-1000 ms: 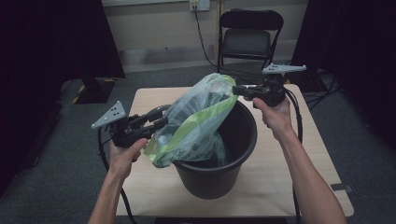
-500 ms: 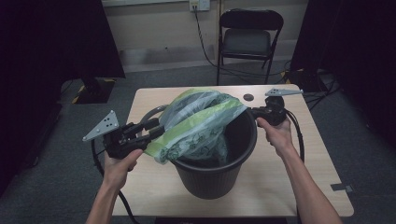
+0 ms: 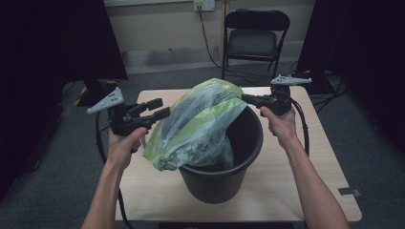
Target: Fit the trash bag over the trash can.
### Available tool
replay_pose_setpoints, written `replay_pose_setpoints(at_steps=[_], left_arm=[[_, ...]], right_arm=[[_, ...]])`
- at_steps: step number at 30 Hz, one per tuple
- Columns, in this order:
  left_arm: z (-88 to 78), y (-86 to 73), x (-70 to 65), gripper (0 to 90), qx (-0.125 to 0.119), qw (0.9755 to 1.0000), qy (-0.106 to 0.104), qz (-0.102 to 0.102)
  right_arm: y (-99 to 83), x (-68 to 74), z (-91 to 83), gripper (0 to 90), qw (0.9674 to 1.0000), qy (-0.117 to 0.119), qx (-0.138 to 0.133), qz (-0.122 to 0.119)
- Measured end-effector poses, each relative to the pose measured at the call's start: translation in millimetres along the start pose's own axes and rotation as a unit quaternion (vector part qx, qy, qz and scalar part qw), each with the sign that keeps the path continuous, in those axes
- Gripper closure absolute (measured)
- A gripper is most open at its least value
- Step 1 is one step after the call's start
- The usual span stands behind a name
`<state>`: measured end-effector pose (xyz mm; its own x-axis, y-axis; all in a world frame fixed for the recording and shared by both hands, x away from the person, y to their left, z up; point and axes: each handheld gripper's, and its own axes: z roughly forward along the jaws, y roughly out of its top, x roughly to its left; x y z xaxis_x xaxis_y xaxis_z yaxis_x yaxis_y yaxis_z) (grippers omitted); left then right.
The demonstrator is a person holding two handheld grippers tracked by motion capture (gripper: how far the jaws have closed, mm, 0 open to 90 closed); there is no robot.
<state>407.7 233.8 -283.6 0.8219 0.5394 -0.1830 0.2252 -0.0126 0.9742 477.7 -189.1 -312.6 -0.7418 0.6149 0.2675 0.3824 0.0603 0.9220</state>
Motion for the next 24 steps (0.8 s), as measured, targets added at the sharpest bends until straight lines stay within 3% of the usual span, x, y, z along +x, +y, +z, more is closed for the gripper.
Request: replay_pose_setpoints(at_steps=[1, 3, 5, 8, 9, 13, 17, 21, 24], left_arm=[[6.8, -2.2, 3.9, 44.7, 0.008, 0.9999, -0.01, -0.005], [16.5, -6.2, 8.2, 47.2, 0.023, 0.9997, -0.002, -0.009], [18.6, -9.6, 10.5, 63.7, 0.023, 0.9995, -0.013, -0.014], [11.7, -10.7, 12.5, 81.4, 0.003, 0.9997, -0.006, -0.023], [9.3, -10.3, 12.9, 90.0, 0.002, 0.9996, 0.005, -0.026], [2.1, -15.2, 15.9, 90.0, 0.023, 0.9987, 0.037, -0.028], [-2.4, -31.1, 14.8, 90.0, 0.037, 0.9981, 0.037, -0.033], [-2.5, -54.1, 14.9, 90.0, 0.061, 0.9958, 0.054, -0.043], [-7.5, -67.4, 10.5, 90.0, 0.062, 0.9959, 0.043, -0.049]], right_arm=[[1.4, 0.7, 1.1, 90.0, 1.0, 0.001, 0.001, -0.002], [3.2, 3.3, 2.4, 90.0, 1.0, 0.005, 0.001, -0.008], [4.0, 5.2, 2.4, 90.0, 0.9999, 0.006, 0.001, -0.012], [4.0, 6.7, 0.4, 90.0, 0.9999, 0.006, 0.002, -0.016], [3.9, 6.8, -0.9, 90.0, 0.9998, 0.006, 0.002, -0.017], [1.4, 6.1, -7.6, 90.0, 0.9999, 0.005, -0.003, -0.014], [-8.5, 4.2, -12.3, 90.0, 0.9999, 0.002, 0.006, -0.013], [-25.3, 0.3, -8.5, 90.0, 0.9996, -0.002, 0.028, -0.006], [-37.2, -3.7, -4.3, 90.0, 0.9994, -0.001, 0.034, 0.003]])
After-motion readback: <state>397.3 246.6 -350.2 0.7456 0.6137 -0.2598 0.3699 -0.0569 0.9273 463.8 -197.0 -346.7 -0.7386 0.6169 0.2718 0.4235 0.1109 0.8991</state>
